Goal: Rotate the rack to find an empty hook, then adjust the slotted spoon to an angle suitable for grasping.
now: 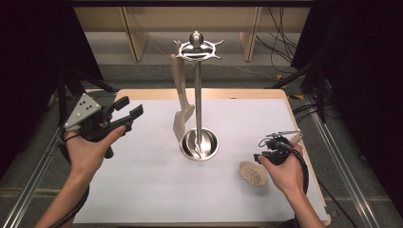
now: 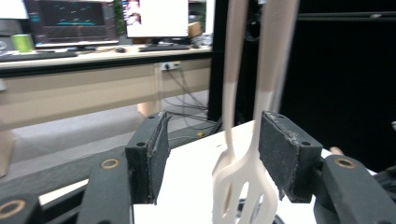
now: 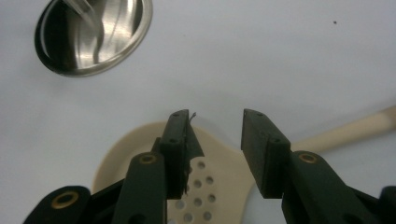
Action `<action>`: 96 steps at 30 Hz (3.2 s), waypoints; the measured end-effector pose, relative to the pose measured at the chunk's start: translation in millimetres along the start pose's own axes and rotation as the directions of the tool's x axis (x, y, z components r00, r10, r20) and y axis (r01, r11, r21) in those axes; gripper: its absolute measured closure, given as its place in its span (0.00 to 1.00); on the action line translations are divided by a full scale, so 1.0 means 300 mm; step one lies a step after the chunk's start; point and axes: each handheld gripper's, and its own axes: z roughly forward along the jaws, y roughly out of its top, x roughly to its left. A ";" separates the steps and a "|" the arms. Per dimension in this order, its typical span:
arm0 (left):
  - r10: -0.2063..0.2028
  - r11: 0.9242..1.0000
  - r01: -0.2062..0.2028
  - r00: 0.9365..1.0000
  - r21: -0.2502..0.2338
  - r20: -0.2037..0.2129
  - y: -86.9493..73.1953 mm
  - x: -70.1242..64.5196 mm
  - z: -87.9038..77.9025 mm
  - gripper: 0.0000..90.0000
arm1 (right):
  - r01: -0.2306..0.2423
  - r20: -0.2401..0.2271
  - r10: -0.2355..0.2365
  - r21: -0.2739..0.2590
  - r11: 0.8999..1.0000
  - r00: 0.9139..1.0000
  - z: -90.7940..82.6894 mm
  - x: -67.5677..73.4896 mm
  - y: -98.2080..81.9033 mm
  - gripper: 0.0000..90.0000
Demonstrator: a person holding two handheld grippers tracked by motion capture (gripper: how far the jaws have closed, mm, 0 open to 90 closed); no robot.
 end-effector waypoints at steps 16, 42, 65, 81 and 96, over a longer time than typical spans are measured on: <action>-0.058 0.997 0.059 0.998 0.042 -0.023 -0.066 0.057 0.006 0.47 | -0.153 0.089 0.145 0.093 0.984 0.985 -0.010 -0.089 0.032 0.68; -0.093 0.994 0.094 0.996 0.049 -0.018 -0.083 0.083 0.006 0.47 | -0.360 0.180 0.326 0.211 0.909 0.928 0.067 -0.188 0.030 0.58; -0.109 0.993 0.110 0.994 0.048 -0.033 -0.081 0.092 -0.008 0.47 | -0.420 0.221 0.370 0.263 0.869 0.903 0.146 -0.217 0.038 0.47; -0.099 0.992 0.102 0.994 0.073 -0.035 -0.097 0.095 0.000 0.48 | -0.364 0.250 0.298 0.286 0.887 0.921 0.177 -0.179 0.055 0.58; -0.094 0.991 0.096 0.995 0.093 -0.030 -0.112 0.093 0.012 0.47 | -0.332 0.177 0.284 0.402 0.853 0.942 0.176 -0.104 0.068 0.88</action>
